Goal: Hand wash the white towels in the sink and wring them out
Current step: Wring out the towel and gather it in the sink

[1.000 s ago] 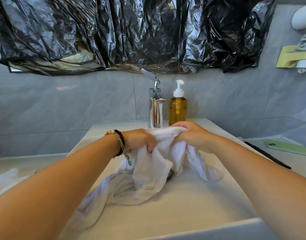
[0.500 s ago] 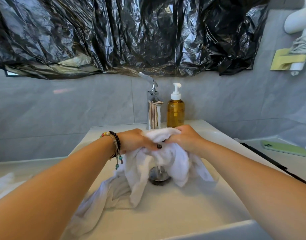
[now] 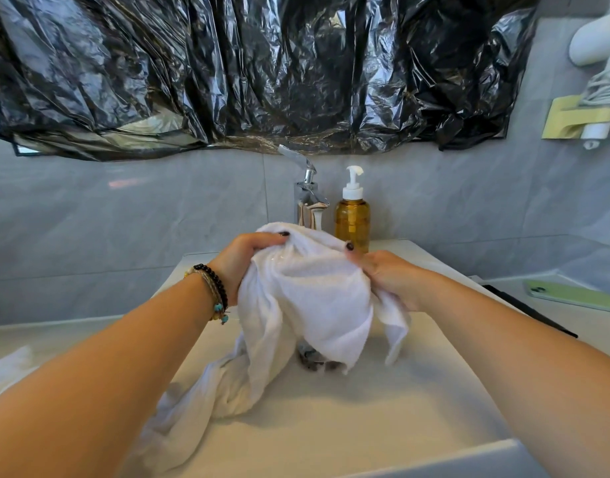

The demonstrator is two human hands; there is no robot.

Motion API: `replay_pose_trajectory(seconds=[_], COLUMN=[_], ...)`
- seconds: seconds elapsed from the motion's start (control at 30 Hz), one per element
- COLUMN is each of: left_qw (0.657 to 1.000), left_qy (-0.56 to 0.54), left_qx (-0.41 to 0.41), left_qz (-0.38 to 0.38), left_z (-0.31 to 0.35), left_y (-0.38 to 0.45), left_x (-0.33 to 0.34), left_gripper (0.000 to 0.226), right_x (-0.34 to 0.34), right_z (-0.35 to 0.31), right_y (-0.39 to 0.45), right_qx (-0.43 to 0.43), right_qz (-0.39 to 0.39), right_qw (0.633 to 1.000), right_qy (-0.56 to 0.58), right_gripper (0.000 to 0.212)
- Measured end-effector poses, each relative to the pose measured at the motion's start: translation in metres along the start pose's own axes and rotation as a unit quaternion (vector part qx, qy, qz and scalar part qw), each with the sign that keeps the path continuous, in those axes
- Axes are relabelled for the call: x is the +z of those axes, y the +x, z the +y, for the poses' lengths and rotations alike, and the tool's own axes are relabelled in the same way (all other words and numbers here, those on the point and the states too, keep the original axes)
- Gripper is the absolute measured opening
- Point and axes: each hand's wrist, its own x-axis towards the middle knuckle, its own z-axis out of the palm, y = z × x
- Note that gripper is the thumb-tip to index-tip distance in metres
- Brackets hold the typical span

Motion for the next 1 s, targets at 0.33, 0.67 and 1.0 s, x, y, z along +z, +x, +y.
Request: replay_pose_trajectory(seconds=[0.33, 0.67, 1.0], left_qw=[0.996, 0.997, 0.996], left_qy=[0.057, 0.067, 0.079], left_qx=[-0.067, -0.043, 0.011], left_qz=[-0.025, -0.024, -0.031], left_z=[-0.006, -0.007, -0.011], left_y=[-0.002, -0.003, 0.001], left_x=[0.007, 0.007, 0.022], left_gripper=[0.035, 0.036, 0.046], right_x=[-0.019, -0.005, 0.025], right_z=[0.013, 0.009, -0.003], right_y=[0.004, 0.012, 0.009], right_qx=[0.059, -0.051, -0.176], right_qz=[0.127, 0.227, 0.094], right_qw=[0.989, 0.963, 0.970], right_qy=[-0.056, -0.134, -0.139], right_gripper=[0.041, 0.022, 0.029])
